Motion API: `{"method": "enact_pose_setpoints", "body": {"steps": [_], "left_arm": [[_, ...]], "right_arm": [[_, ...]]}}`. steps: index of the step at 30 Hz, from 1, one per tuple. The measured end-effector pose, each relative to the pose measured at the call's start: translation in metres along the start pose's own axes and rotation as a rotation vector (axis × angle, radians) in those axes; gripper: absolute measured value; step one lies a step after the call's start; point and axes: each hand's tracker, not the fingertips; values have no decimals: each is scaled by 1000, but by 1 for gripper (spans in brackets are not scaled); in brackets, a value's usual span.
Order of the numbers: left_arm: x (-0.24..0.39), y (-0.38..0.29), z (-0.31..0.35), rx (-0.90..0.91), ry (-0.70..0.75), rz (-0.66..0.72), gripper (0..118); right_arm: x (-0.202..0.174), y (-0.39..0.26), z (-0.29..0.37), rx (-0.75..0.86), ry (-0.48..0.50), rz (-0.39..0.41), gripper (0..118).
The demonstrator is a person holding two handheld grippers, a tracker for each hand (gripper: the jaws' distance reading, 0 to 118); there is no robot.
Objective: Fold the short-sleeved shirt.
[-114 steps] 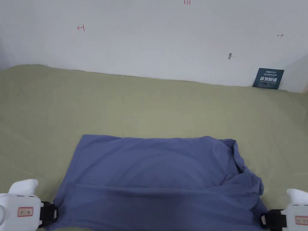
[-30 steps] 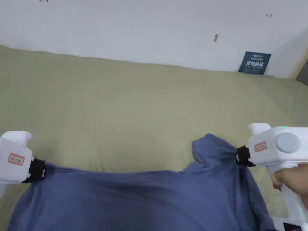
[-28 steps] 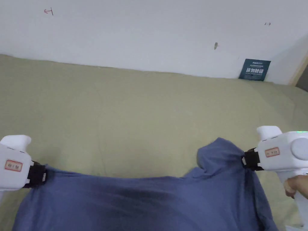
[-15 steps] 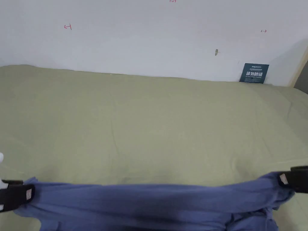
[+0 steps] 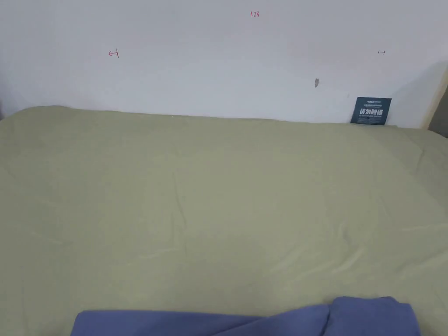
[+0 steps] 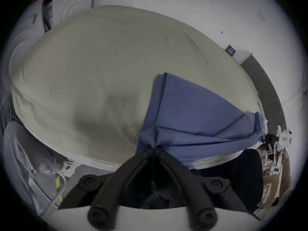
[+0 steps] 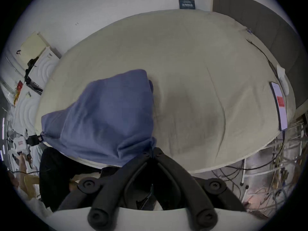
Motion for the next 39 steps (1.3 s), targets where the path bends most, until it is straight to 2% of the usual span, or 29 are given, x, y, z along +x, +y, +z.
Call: {"method": "enact_pose_setpoints", "body": {"steps": [3,4,5,6,7,8,10,12,13,14,15,16,17,19,21,23,25,29,31,32,34,35,36,39], "left_arm": [[4,3,-1,20,1,-1,5],[6,5,3,31,11,-18,16],[9,8,7,26,29,-29,43],[11,10,15,16,65,-39,83],[10,11,23,20,53,-37,97],[0,12,28,34,37,-38,98],[-4,17,51,85,5,-13,97],[-7,24,70,121,-11,4,95],[-8,27,78,137,-25,0,90],[-9,30,82,148,-34,-9,81],[-9,33,84,157,-47,-21,55],[-10,35,83,159,-55,-31,23],[-10,38,80,162,-56,-39,0],[-15,40,72,163,-81,-32,0],[-24,42,58,95,-230,19,0],[-30,42,43,77,-314,27,0],[-39,43,27,62,-351,-4,0],[-75,42,-4,55,-401,41,0],[-90,37,-8,75,-408,58,7],[-99,35,-7,93,-423,75,19],[-106,33,-10,71,-539,116,71],[-105,33,-13,61,-573,124,92],[-105,29,-12,63,-593,119,107],[-88,31,-29,21,-594,74,108]], "right_arm": [[-9,3,-4,12,-45,64,0],[-13,6,-3,-18,-55,103,1],[-17,8,-1,-49,-73,118,8],[-15,11,5,-68,-109,146,36],[-11,13,9,-82,-133,176,65],[-12,15,16,-71,-164,197,85],[-18,19,37,-3,-173,209,80],[-29,21,58,52,-133,165,79],[-34,24,66,68,-97,151,76],[-40,27,72,79,-61,147,66],[-51,28,80,108,-23,148,35],[-58,29,84,143,14,155,0],[-65,30,84,159,62,165,0],[-80,31,85,158,117,143,0],[-91,30,81,145,157,166,0],[-104,30,76,139,157,181,0],[-113,28,71,114,180,196,0],[-126,24,69,94,178,229,0],[-129,24,69,83,183,244,0],[-130,23,69,81,177,248,0],[-132,22,69,69,163,267,0],[-135,23,68,65,157,270,0],[-136,23,67,60,157,271,0],[-141,25,61,47,164,272,0]]}}
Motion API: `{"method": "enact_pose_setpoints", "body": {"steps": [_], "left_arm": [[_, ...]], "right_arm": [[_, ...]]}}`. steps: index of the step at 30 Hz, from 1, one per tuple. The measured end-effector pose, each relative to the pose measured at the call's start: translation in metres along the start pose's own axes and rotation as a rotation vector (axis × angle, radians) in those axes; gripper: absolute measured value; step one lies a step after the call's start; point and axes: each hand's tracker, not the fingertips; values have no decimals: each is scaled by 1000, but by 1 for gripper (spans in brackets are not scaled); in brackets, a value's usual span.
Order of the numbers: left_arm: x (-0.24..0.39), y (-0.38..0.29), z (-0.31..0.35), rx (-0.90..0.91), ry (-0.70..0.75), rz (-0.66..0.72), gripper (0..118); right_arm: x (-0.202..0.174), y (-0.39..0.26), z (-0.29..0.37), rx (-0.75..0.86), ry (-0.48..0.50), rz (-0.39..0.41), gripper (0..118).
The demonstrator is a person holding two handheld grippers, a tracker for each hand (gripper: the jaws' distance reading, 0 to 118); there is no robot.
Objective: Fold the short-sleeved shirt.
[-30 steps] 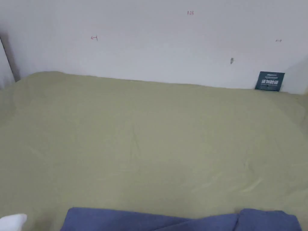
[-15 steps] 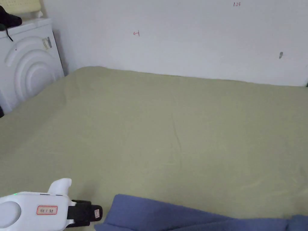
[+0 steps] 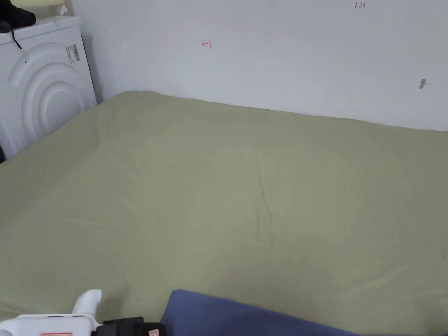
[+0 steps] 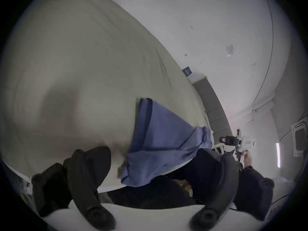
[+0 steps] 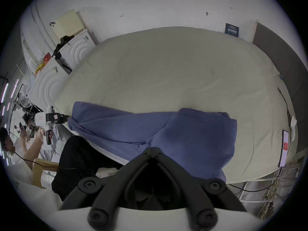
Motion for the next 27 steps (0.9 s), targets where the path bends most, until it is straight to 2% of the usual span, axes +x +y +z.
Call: {"method": "enact_pose_setpoints", "body": {"steps": [3,6,8,9,10,11,12,14,16,17,19,23,27], "left_arm": [[3,-5,-13,15,19,-21,116],[10,-10,-10,47,38,14,115],[9,-13,-10,61,2,37,110],[7,-18,-8,59,-34,67,97],[7,-20,-10,58,-51,96,73],[7,-22,-13,71,-47,101,38],[8,-24,-19,73,-20,94,9],[4,-31,-29,86,86,97,9],[0,-33,-27,134,-16,199,8],[1,-33,-24,156,-16,221,8],[14,-30,-15,186,-23,177,8],[61,-14,-1,238,-159,121,8],[123,6,-17,191,-211,-27,8]], "right_arm": [[-6,4,-5,-1,19,7,0],[-13,6,-9,2,41,13,0],[-15,7,-12,-5,57,19,0],[-16,7,-14,-5,58,22,0],[-17,8,-15,-5,58,23,0],[-17,8,-16,-5,59,23,0],[-16,7,-17,-5,65,24,0],[-15,7,-17,3,75,13,0],[-13,6,-15,8,77,10,0],[-11,5,-12,12,77,8,0],[-7,4,-7,21,76,8,0],[3,3,2,35,50,5,0],[15,1,8,62,41,-31,0]]}}
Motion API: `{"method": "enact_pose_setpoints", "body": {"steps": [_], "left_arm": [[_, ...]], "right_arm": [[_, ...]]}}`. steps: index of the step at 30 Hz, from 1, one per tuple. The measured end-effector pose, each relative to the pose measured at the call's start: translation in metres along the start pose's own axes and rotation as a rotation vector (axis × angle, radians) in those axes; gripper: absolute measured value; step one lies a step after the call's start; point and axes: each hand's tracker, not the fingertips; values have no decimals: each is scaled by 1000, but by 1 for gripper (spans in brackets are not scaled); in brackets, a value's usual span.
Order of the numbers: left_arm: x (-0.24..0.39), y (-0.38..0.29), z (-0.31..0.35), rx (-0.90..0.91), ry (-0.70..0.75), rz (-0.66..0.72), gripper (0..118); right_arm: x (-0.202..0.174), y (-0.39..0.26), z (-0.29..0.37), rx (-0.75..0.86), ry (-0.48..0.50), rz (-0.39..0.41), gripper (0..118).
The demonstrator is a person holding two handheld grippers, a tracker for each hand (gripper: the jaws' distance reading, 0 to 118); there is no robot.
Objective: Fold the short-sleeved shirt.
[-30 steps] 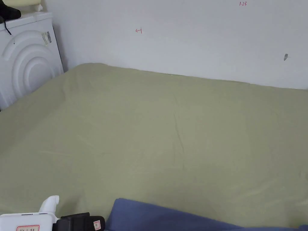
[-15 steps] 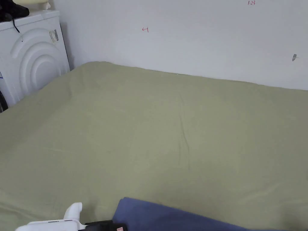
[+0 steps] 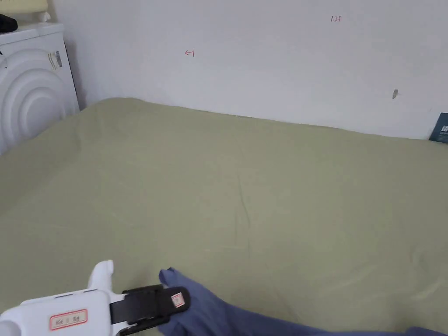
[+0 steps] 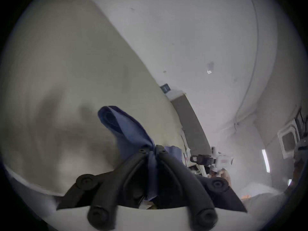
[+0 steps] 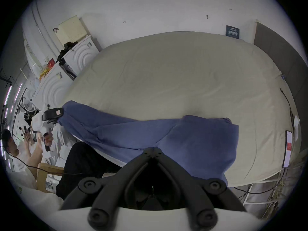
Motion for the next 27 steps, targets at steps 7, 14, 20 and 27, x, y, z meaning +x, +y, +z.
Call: {"method": "enact_pose_setpoints", "body": {"steps": [7,14,20,27], "left_arm": [[76,-10,-111,-234,-89,-190,8],[74,-58,-200,-379,-34,-140,15],[49,-71,-201,-398,35,-35,80],[43,-62,-191,-259,-32,47,18]], "right_arm": [[15,-3,10,41,14,-44,0],[28,-4,15,65,8,-59,0],[40,-6,15,54,-6,-61,0],[44,-10,23,56,-30,-56,0]]}}
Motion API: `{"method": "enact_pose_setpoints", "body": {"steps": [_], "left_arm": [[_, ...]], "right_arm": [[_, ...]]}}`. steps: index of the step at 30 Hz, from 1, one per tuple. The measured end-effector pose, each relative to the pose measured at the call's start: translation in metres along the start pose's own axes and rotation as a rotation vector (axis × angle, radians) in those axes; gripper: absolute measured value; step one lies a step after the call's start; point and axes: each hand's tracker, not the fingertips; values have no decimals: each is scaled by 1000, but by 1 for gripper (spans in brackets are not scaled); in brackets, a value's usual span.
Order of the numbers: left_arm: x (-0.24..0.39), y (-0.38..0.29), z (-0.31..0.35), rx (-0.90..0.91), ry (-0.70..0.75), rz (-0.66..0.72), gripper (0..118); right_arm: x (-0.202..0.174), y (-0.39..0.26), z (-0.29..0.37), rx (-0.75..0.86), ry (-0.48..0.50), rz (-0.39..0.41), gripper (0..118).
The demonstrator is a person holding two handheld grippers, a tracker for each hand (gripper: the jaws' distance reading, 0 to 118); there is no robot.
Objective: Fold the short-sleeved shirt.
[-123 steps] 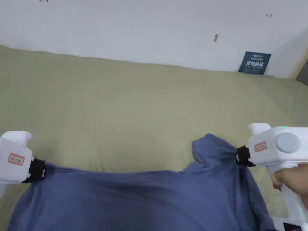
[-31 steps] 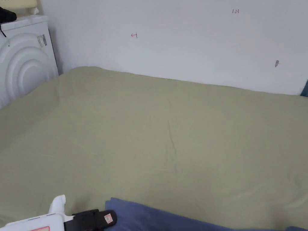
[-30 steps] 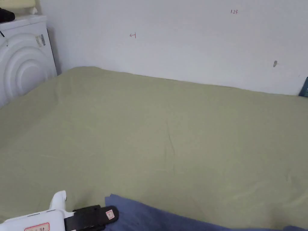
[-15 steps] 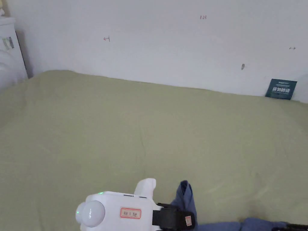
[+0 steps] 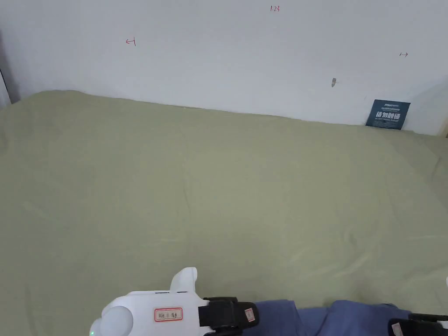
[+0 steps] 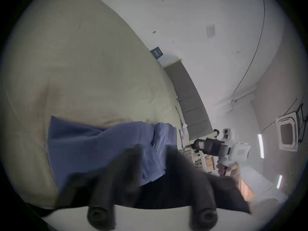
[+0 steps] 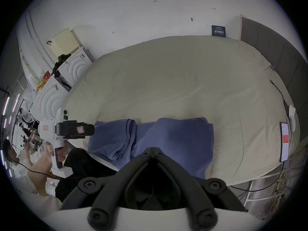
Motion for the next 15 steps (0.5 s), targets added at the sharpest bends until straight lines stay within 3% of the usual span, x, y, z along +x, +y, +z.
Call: {"method": "enact_pose_setpoints", "body": {"steps": [1,7,9,11,15], "left_arm": [[-3,-4,-10,-9,53,-15,4],[-34,-50,-90,-247,62,91,1],[-35,-56,-92,-162,5,99,1],[-28,-50,-84,-173,37,160,0],[-4,-23,-38,-188,137,-39,0]], "right_arm": [[-1,0,0,-2,-5,5,0],[-5,-1,-1,4,5,-5,0],[-6,-2,-3,2,4,-17,0],[-2,-2,-7,1,6,-22,0],[-4,1,-8,-5,4,-9,0]]}}
